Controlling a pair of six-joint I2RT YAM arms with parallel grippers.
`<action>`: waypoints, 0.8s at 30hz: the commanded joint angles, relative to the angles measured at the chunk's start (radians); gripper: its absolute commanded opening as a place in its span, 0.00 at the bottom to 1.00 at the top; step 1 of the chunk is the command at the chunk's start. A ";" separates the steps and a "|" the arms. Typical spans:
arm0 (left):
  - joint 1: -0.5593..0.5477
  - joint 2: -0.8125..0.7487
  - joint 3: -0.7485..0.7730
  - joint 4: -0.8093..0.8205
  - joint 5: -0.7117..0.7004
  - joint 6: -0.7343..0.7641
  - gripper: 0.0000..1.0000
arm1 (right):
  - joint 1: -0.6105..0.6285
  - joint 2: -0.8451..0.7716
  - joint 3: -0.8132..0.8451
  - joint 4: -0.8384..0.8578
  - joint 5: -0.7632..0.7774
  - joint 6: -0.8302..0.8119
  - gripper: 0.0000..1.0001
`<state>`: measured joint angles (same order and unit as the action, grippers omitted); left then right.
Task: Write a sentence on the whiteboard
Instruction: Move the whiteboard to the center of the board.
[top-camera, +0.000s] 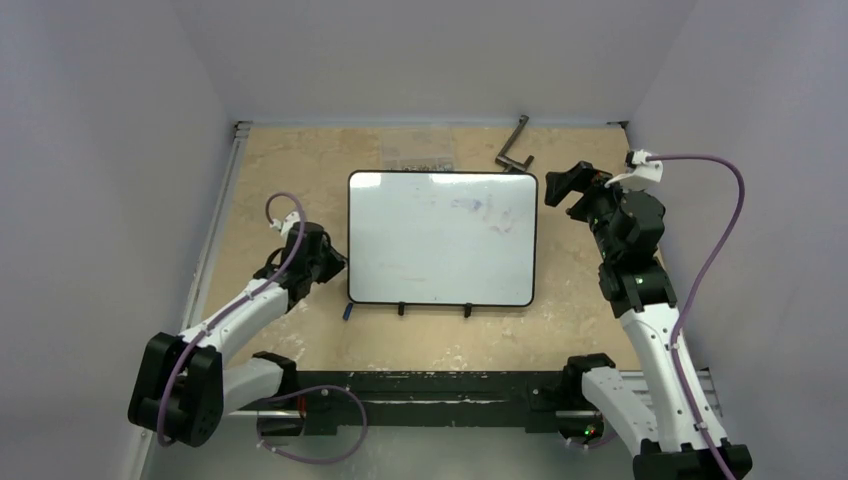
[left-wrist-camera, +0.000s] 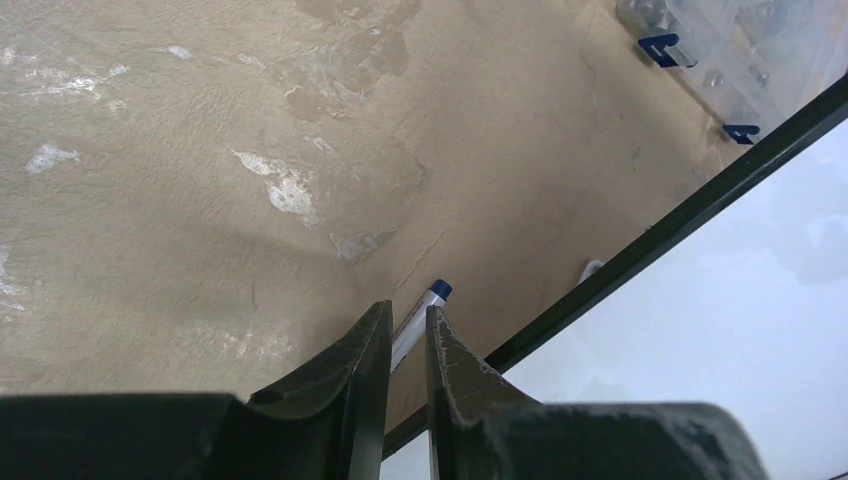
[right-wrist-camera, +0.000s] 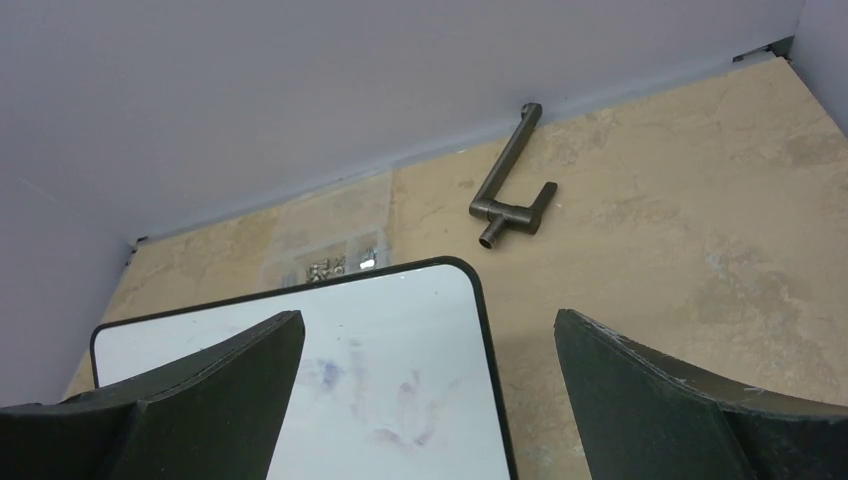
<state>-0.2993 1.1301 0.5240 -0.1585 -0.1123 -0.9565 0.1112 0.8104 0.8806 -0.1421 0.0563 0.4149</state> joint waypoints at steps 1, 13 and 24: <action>-0.040 0.011 -0.014 0.070 -0.015 0.002 0.17 | 0.001 -0.035 -0.017 0.047 -0.012 -0.003 0.99; -0.173 0.091 -0.001 0.122 -0.063 -0.025 0.17 | 0.001 -0.021 -0.010 0.012 -0.028 0.012 0.99; -0.210 0.049 0.043 -0.055 -0.175 0.025 0.21 | 0.001 -0.037 -0.009 -0.007 -0.028 0.008 0.99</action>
<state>-0.5014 1.2366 0.5266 -0.1402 -0.2131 -0.9615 0.1112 0.7891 0.8597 -0.1570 0.0345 0.4252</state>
